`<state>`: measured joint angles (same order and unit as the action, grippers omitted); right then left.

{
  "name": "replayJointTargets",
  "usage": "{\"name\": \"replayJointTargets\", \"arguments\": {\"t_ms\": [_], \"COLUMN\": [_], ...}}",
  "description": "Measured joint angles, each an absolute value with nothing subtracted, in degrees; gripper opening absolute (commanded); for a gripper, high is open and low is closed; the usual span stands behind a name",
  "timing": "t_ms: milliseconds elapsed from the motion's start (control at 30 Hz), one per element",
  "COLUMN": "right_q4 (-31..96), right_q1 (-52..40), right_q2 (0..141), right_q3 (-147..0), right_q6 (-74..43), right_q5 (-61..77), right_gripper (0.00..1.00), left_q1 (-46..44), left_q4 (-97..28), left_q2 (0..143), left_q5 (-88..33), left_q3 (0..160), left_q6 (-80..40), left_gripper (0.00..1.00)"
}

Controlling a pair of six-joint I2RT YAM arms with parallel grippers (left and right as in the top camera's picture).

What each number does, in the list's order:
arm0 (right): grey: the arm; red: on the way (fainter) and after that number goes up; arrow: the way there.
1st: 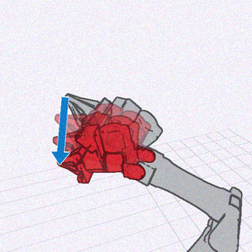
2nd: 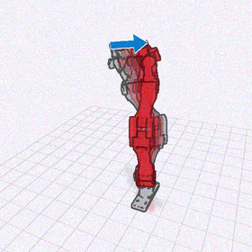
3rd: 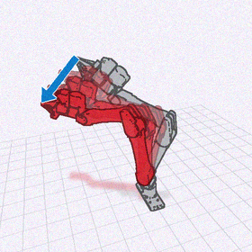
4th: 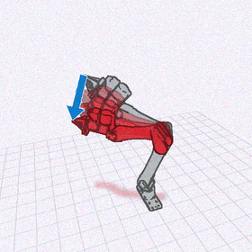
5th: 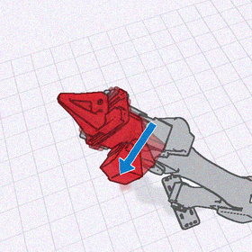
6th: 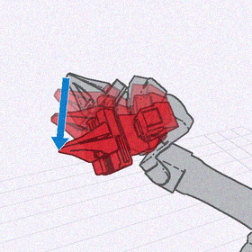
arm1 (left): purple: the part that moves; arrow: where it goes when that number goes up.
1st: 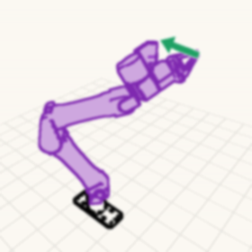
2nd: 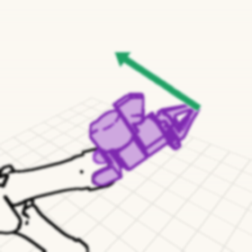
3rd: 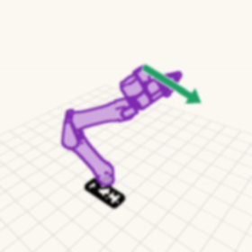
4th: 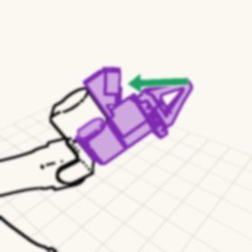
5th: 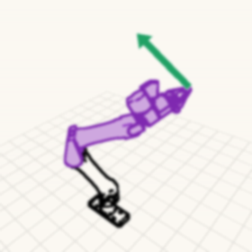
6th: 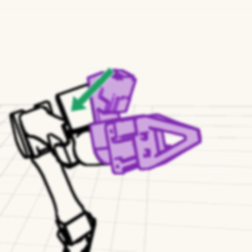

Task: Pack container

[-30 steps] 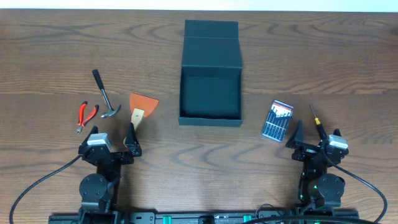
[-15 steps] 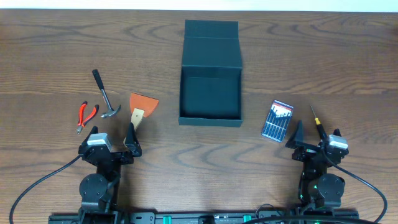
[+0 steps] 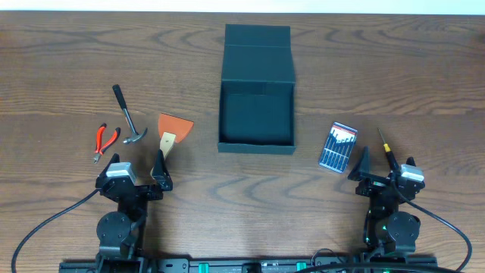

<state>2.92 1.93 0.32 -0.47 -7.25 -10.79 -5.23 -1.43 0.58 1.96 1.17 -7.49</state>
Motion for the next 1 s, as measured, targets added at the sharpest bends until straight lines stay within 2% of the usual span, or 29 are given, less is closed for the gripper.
{"name": "replayJointTargets", "arguments": {"t_ms": [1000], "right_q4": [2.6], "right_q1": [1.9], "right_q2": [0.3], "right_q3": [-0.4], "right_q6": [-7.3], "right_q5": [-9.6], "right_gripper": [0.99], "left_q1": [-5.2], "left_q4": [-1.4], "left_q2": [0.6], "left_q5": [2.0], "left_q3": [1.2], "left_q6": [-7.5], "left_gripper": [0.98]}}
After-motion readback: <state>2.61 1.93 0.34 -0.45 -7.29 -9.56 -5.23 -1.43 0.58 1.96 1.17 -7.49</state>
